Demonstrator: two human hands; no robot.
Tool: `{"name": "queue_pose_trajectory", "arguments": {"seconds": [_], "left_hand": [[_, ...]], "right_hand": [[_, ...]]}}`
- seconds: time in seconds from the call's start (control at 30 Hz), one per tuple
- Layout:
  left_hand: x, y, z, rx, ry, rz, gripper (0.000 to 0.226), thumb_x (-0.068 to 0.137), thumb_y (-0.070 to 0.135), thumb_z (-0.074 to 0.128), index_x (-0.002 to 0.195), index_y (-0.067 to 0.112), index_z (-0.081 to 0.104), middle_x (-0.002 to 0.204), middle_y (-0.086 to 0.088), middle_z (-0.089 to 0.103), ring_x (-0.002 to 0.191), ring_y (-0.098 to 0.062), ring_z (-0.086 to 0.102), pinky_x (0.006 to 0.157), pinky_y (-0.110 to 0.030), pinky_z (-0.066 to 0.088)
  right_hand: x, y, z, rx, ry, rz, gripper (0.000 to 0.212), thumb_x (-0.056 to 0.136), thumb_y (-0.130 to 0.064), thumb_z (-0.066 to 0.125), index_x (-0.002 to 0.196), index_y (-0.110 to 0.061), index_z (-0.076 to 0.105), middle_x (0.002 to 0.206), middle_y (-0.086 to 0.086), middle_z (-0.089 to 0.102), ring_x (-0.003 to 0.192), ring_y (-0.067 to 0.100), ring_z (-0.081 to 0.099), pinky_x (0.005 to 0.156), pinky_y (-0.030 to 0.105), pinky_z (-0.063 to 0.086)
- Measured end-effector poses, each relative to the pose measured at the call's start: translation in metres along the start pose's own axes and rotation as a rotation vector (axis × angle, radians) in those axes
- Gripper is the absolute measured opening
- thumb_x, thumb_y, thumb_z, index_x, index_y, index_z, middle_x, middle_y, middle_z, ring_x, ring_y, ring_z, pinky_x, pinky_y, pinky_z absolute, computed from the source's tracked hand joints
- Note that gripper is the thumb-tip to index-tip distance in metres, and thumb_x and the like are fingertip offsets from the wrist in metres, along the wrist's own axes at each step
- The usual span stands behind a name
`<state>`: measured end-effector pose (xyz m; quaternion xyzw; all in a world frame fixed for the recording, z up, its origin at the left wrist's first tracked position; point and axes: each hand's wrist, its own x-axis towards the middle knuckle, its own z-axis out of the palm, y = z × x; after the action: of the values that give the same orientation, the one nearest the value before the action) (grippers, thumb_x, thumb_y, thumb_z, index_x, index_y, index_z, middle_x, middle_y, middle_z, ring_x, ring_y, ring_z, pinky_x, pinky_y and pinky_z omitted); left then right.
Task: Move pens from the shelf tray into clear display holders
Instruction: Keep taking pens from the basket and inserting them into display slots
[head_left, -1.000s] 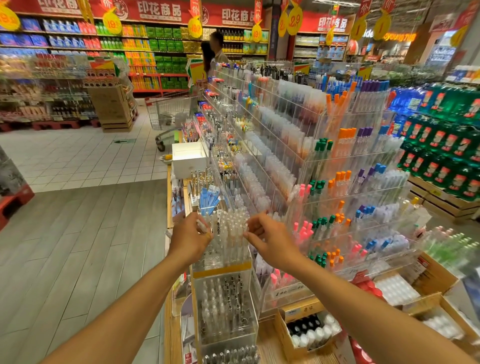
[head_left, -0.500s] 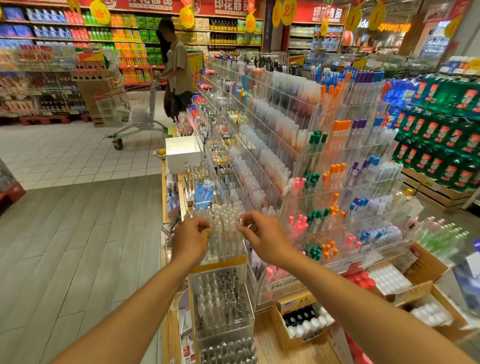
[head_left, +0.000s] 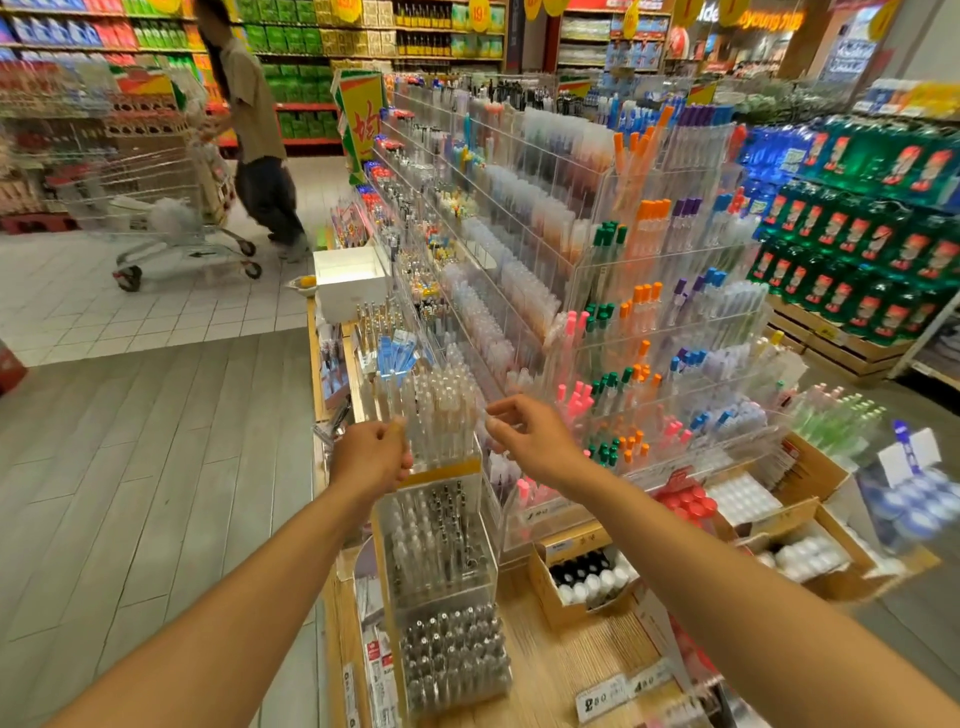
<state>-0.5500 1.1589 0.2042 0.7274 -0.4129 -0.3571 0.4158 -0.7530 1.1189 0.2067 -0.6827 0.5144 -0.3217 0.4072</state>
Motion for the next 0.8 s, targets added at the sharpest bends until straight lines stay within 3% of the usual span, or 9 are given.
{"name": "queue_pose_trajectory", "arguments": {"seconds": [0.13,0.27,0.37,0.5,0.6,0.7,0.8], "left_hand": [[-0.025,-0.004,0.011,0.006,-0.071,-0.003,0.046,0.104,0.039,0.045,0.078,0.006,0.062,0.072,-0.011,0.068,0.059,-0.018,0.060,0.055,-0.030,0.048],[-0.054,-0.003,0.036,-0.007,-0.125,0.009,0.045,0.106,0.035,0.042,0.075,0.006,0.059,0.070,-0.010,0.066,0.057,-0.018,0.058,0.054,-0.027,0.045],[-0.080,-0.001,0.063,-0.041,-0.169,0.006,0.045,0.107,0.033,0.040,0.074,0.008,0.056,0.069,-0.009,0.064,0.055,-0.019,0.057,0.052,-0.026,0.042],[-0.124,-0.002,0.110,-0.101,-0.240,-0.013,0.042,0.107,0.026,0.038,0.073,0.009,0.053,0.068,-0.011,0.061,0.051,-0.018,0.053,0.043,-0.020,0.040],[-0.169,-0.011,0.151,-0.113,-0.310,-0.023,0.042,0.107,0.028,0.035,0.075,0.009,0.053,0.067,-0.009,0.059,0.047,-0.015,0.052,0.043,-0.020,0.036],[-0.222,-0.033,0.194,-0.138,-0.383,-0.046,0.041,0.107,0.029,0.034,0.078,0.010,0.056,0.066,-0.007,0.060,0.045,-0.013,0.052,0.043,-0.021,0.035],[-0.278,-0.065,0.235,-0.204,-0.450,-0.118,0.036,0.107,0.027,0.035,0.084,0.008,0.054,0.067,-0.009,0.057,0.050,-0.017,0.049,0.048,-0.025,0.034]], "right_hand": [[-0.034,0.009,-0.011,0.027,-0.003,0.057,0.022,0.098,-0.028,0.056,0.115,-0.014,0.058,0.108,0.005,0.063,0.088,0.018,0.068,0.067,0.023,0.053],[-0.073,0.022,-0.030,-0.010,0.017,0.112,0.029,0.099,-0.025,0.054,0.121,-0.007,0.058,0.114,0.010,0.063,0.095,0.024,0.067,0.086,0.038,0.054],[-0.108,0.033,-0.052,0.006,0.032,0.152,0.029,0.101,-0.026,0.050,0.120,-0.005,0.057,0.113,0.010,0.064,0.087,0.020,0.066,0.082,0.038,0.053],[-0.166,0.055,-0.086,0.035,0.092,0.186,0.031,0.103,-0.025,0.046,0.119,-0.001,0.057,0.111,0.012,0.065,0.088,0.018,0.064,0.070,0.024,0.053],[-0.218,0.085,-0.113,0.030,0.134,0.217,0.029,0.103,-0.025,0.046,0.113,-0.003,0.060,0.097,0.007,0.066,0.082,0.017,0.064,0.070,0.028,0.052],[-0.275,0.126,-0.142,0.077,0.164,0.281,0.027,0.102,-0.027,0.047,0.110,-0.006,0.063,0.099,0.009,0.069,0.080,0.019,0.065,0.072,0.035,0.055],[-0.335,0.174,-0.166,0.085,0.134,0.337,0.026,0.102,-0.030,0.047,0.106,-0.010,0.063,0.097,0.005,0.070,0.077,0.015,0.066,0.069,0.030,0.054]]}}
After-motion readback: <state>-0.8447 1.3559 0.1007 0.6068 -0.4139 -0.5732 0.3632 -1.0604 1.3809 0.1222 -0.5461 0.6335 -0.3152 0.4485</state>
